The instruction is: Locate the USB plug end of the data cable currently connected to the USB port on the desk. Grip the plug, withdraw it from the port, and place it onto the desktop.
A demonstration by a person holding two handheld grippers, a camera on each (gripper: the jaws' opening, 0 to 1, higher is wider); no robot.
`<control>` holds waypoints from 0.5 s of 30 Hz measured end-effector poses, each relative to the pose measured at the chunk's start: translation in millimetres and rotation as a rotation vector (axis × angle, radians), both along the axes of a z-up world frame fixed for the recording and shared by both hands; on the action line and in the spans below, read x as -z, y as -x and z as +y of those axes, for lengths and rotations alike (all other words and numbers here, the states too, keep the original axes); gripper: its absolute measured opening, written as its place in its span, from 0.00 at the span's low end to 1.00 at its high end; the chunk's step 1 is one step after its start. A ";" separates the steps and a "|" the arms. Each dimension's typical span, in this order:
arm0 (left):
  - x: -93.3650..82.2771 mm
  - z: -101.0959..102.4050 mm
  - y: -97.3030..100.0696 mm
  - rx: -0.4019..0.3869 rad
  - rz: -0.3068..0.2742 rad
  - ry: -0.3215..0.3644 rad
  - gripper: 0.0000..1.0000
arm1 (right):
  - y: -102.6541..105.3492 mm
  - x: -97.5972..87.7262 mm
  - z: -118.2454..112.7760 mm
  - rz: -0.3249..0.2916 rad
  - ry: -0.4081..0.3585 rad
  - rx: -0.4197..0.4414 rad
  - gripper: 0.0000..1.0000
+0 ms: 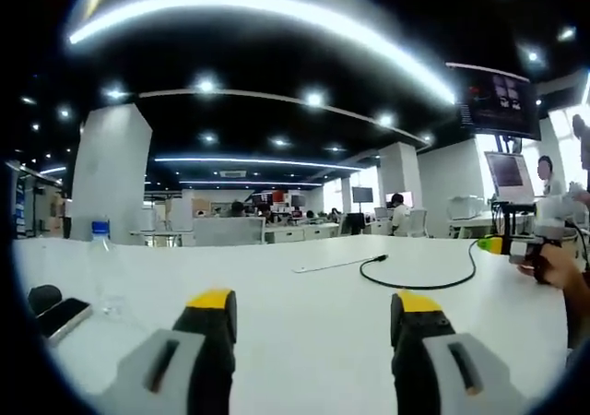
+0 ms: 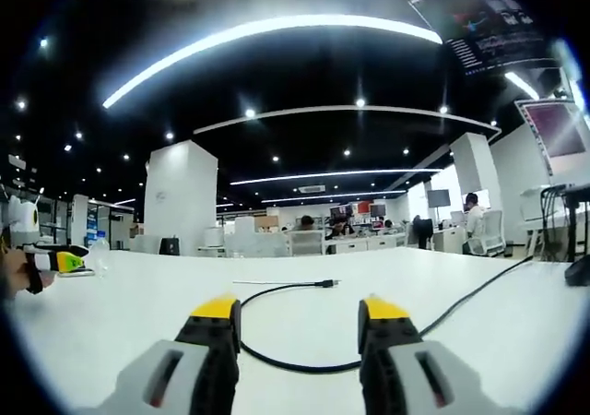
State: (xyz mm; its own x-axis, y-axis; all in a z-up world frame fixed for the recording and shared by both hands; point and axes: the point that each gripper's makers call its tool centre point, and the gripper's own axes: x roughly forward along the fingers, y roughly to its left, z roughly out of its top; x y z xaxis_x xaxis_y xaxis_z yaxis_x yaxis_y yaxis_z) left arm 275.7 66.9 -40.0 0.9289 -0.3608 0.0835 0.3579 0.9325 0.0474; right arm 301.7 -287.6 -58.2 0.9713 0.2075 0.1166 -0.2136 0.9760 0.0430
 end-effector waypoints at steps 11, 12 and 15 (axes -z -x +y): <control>3.7 -2.0 -1.4 0.016 0.013 -0.003 0.67 | -1.9 2.3 3.2 0.011 -0.021 -0.030 0.52; 3.8 -2.0 -1.5 0.017 0.013 -0.003 0.67 | -2.0 2.4 3.1 0.011 -0.023 -0.031 0.52; 2.4 -0.7 -1.5 0.014 0.007 0.005 0.66 | -2.7 2.9 2.8 0.014 -0.034 -0.036 0.52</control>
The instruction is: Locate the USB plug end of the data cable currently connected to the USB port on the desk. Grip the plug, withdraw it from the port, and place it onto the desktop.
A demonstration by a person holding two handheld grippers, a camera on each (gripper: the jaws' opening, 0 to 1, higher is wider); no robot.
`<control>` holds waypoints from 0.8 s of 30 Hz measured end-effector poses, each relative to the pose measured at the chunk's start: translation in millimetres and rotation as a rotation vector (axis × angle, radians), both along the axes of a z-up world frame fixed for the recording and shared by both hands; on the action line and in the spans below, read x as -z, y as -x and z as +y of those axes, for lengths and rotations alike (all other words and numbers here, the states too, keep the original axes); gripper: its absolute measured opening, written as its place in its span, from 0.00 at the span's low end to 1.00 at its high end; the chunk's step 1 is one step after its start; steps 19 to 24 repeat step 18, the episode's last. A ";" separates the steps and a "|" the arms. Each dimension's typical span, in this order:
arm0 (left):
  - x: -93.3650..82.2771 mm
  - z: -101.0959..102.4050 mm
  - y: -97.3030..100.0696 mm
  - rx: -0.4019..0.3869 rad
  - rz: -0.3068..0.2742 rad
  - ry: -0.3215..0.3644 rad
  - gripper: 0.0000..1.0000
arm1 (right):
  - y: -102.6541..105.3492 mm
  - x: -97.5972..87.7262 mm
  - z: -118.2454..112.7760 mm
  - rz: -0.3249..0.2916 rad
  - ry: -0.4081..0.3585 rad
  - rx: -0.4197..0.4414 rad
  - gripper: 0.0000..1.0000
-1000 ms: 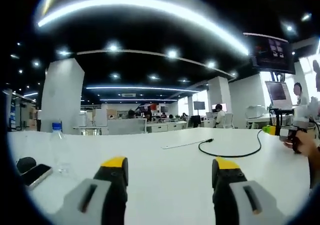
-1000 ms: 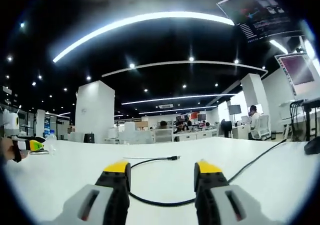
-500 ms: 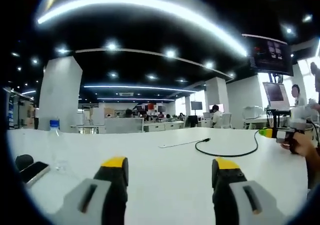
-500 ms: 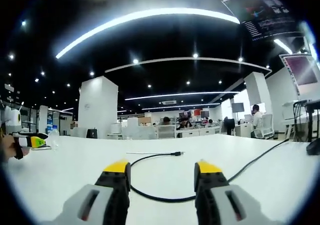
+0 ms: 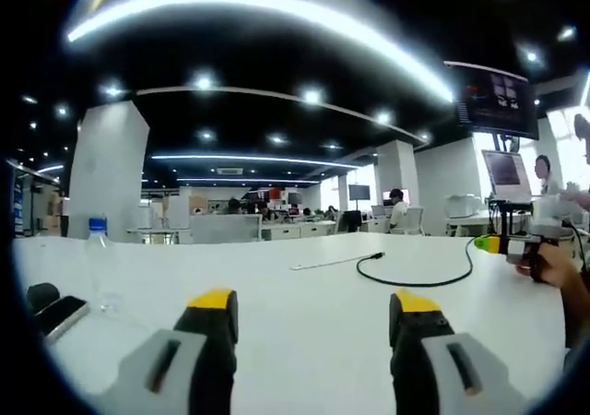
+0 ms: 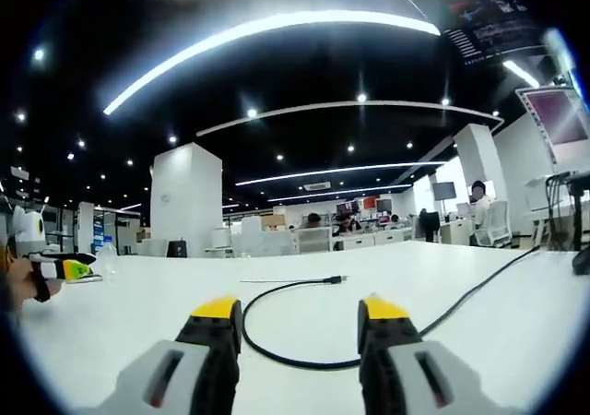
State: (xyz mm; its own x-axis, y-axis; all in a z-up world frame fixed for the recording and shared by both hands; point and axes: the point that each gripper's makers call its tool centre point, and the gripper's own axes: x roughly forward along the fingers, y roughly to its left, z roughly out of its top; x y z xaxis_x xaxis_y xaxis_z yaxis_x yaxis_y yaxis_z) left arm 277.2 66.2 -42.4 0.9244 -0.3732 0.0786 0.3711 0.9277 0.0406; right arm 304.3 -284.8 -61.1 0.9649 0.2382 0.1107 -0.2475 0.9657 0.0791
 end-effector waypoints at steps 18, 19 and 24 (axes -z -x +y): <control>3.2 -2.9 0.1 0.015 0.010 0.007 0.65 | -1.0 2.8 -0.7 0.009 -0.012 -0.006 0.51; 3.2 -2.9 0.1 0.015 0.010 0.007 0.65 | -1.0 2.8 -0.7 0.009 -0.012 -0.006 0.51; 3.2 -2.9 0.1 0.015 0.010 0.007 0.65 | -1.0 2.8 -0.7 0.009 -0.012 -0.006 0.51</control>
